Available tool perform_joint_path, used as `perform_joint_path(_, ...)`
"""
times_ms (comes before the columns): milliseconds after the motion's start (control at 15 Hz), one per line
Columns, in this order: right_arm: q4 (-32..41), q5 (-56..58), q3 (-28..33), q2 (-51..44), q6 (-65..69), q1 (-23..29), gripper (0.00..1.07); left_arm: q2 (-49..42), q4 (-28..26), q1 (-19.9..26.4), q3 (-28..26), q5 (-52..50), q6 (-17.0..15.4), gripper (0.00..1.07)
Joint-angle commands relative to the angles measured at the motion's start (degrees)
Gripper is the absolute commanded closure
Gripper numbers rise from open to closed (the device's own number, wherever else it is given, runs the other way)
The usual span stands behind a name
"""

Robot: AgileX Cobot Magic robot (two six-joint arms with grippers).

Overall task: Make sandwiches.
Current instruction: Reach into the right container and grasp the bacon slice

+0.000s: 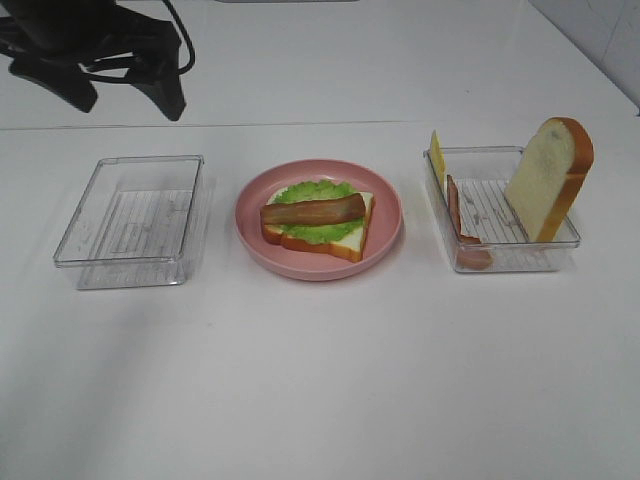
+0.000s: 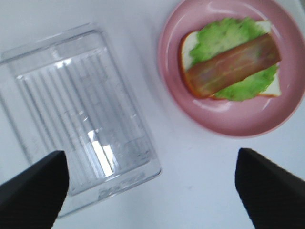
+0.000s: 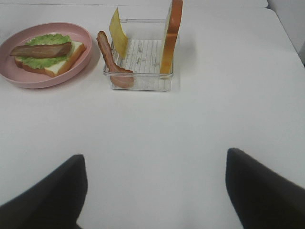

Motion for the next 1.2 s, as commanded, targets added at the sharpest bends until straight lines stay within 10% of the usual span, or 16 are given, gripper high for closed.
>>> perform_joint_path(67,-0.17,-0.74,0.11,-0.52,0.06,-0.34,0.31,-2.58,4.81,0.23,-0.11,7.91,-3.95,0.17)
perform_joint_path(333,-0.17,-0.74,0.11,-0.52,0.06,-0.34,0.31,-6.93,9.11,0.23,0.74,15.18,-4.24,0.17)
perform_joint_path(1200,1.55,-1.66,-0.46,-0.46,0.06,-0.34,0.31,-63.31,8.82,0.23,40.34,15.18,-8.31,0.17)
